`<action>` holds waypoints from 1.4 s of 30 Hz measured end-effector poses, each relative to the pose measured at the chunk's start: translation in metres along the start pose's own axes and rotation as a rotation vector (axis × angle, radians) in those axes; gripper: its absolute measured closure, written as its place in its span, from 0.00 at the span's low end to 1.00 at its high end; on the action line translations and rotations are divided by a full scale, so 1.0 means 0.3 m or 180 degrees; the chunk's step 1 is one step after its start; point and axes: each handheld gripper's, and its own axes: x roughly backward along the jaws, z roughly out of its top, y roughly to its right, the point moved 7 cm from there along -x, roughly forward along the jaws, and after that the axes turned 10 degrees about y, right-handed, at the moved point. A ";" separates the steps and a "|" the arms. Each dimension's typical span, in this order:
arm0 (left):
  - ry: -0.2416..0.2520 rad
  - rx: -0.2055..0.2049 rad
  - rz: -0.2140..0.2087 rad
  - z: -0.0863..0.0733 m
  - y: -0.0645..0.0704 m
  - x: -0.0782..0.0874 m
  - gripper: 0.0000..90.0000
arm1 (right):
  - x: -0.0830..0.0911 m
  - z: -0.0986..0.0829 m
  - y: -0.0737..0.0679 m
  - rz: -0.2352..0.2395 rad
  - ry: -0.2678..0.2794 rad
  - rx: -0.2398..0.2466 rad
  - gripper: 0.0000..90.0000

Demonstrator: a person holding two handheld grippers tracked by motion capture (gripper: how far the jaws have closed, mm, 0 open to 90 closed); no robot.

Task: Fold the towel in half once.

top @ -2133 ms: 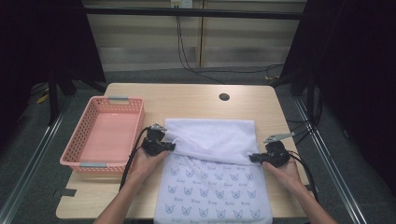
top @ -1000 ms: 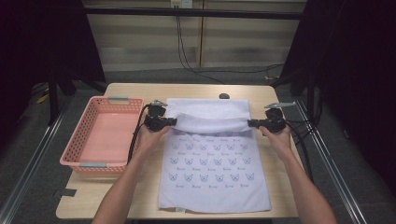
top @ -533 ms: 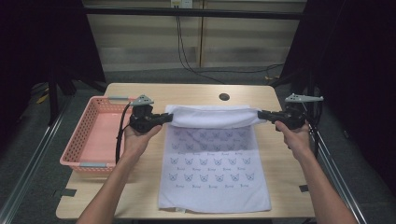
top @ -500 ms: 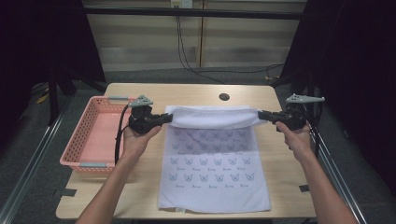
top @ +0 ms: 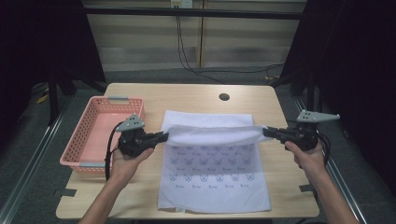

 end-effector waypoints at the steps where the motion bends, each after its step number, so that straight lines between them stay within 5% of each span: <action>1: -0.0033 0.0032 -0.0021 -0.028 0.008 0.004 0.96 | 0.007 -0.027 -0.016 0.0030 -0.0044 0.0013 0.97; 6: -0.0113 0.0075 -0.0112 -0.129 0.062 0.036 0.95 | 0.050 -0.109 -0.064 0.0053 -0.0164 0.0035 0.97; 11: -0.0373 -0.0049 -0.0178 -0.228 0.111 0.041 0.94 | 0.091 -0.194 -0.093 0.0036 -0.0235 -0.0012 0.97; 15: -0.0683 0.0042 -0.0174 -0.341 0.096 0.030 0.94 | 0.079 -0.345 -0.114 0.0087 -0.0593 -0.0115 0.96; 16: -0.0683 0.0042 -0.0174 -0.341 0.096 0.030 0.94 | 0.079 -0.345 -0.114 0.0087 -0.0593 -0.0115 0.96; 17: -0.0759 -0.0005 -0.0205 -0.359 0.106 0.031 0.93 | 0.071 -0.394 -0.113 0.0099 -0.0772 -0.0096 0.96; 21: -0.0727 -0.0012 -0.0221 -0.356 0.113 0.044 0.93 | 0.073 -0.419 -0.125 0.0146 -0.0851 -0.0116 0.95; 29: -0.1043 -0.0130 -0.0358 -0.425 0.148 0.070 0.90 | 0.116 -0.483 -0.175 0.0185 -0.1164 -0.0003 0.85; 34: -0.1079 -0.0155 -0.0484 -0.419 0.174 0.098 0.86 | 0.129 -0.488 -0.213 0.0333 -0.1259 0.0090 0.80; 42: -0.0910 -0.0061 -0.0641 -0.399 0.198 0.184 0.75 | 0.199 -0.472 -0.267 0.0360 -0.1195 0.0037 0.68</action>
